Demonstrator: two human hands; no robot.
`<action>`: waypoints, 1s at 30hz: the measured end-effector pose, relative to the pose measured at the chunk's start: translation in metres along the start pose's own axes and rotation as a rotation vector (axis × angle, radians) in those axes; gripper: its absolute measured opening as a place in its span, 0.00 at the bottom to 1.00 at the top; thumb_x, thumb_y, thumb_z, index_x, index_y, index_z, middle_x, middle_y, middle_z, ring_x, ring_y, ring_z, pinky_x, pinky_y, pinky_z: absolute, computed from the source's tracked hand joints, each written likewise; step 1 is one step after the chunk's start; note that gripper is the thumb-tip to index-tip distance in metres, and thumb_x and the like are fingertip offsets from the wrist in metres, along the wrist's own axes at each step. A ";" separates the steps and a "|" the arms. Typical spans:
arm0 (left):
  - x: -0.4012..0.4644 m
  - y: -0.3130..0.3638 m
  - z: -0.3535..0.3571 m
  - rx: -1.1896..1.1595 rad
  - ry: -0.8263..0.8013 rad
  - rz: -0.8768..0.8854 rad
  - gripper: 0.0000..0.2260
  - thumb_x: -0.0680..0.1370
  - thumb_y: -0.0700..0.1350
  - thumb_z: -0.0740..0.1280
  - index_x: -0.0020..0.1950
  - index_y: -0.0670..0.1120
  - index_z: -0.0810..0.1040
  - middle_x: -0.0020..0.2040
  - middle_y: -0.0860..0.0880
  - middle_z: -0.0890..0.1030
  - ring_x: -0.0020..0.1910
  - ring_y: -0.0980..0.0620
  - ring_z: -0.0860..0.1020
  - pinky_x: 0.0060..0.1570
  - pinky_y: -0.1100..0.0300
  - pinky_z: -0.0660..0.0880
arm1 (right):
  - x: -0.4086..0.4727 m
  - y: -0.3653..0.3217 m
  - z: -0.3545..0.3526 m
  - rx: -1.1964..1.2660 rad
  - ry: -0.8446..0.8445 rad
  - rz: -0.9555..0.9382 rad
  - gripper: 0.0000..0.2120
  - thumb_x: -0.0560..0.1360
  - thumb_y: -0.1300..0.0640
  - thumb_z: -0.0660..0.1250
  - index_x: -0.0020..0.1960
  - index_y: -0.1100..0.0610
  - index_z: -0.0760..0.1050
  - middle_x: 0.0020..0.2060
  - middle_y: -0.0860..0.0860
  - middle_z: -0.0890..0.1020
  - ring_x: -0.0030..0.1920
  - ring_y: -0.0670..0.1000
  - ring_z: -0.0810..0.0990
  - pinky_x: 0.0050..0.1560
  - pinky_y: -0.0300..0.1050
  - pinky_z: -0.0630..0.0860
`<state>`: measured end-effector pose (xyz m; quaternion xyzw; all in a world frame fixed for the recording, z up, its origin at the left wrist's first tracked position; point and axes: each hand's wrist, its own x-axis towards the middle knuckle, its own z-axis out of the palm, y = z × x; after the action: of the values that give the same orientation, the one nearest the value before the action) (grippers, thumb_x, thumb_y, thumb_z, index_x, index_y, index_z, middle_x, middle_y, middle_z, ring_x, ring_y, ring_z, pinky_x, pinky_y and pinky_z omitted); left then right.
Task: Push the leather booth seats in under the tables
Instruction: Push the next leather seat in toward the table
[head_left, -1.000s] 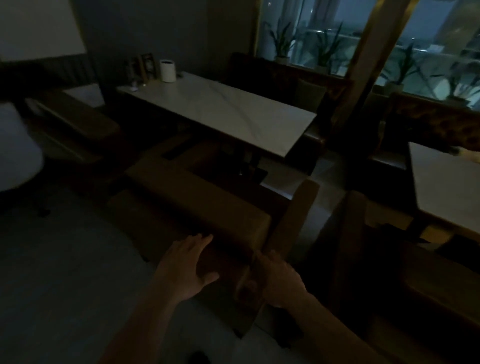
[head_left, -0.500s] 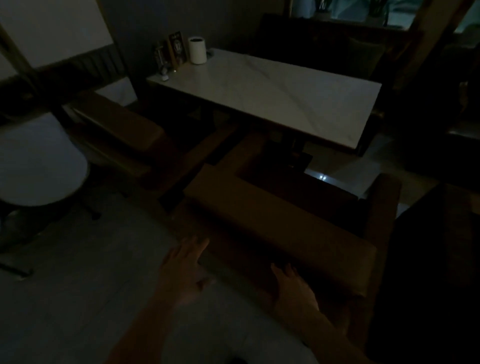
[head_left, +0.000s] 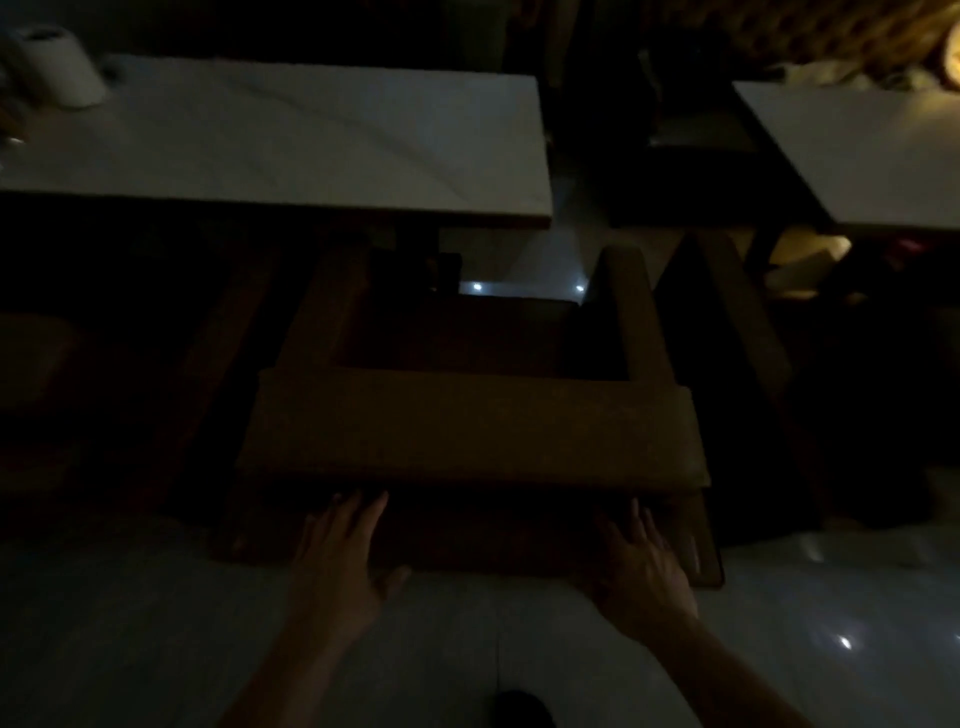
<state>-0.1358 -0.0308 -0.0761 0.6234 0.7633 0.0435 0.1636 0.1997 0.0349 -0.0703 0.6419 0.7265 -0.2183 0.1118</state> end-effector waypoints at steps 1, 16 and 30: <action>0.004 -0.007 0.007 0.026 -0.011 0.012 0.39 0.69 0.67 0.65 0.77 0.55 0.62 0.76 0.45 0.66 0.74 0.40 0.62 0.70 0.41 0.61 | 0.002 0.000 0.005 -0.003 0.022 0.010 0.47 0.71 0.27 0.59 0.81 0.45 0.44 0.80 0.59 0.44 0.79 0.62 0.44 0.75 0.58 0.58; 0.030 -0.035 0.040 0.076 -0.056 0.124 0.32 0.76 0.60 0.66 0.77 0.59 0.58 0.76 0.52 0.60 0.72 0.44 0.61 0.63 0.44 0.70 | 0.017 -0.024 0.067 -0.043 0.190 0.048 0.46 0.72 0.26 0.59 0.81 0.46 0.45 0.79 0.62 0.49 0.78 0.65 0.45 0.74 0.69 0.51; 0.023 -0.041 0.048 0.063 -0.047 0.123 0.31 0.76 0.61 0.65 0.77 0.59 0.58 0.77 0.51 0.60 0.74 0.45 0.58 0.66 0.45 0.67 | 0.003 -0.034 0.077 -0.097 0.185 0.073 0.48 0.73 0.28 0.60 0.81 0.49 0.42 0.79 0.63 0.47 0.78 0.66 0.44 0.76 0.67 0.52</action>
<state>-0.1637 -0.0243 -0.1372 0.6749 0.7204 0.0146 0.1587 0.1569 -0.0009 -0.1333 0.6793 0.7195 -0.1184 0.0829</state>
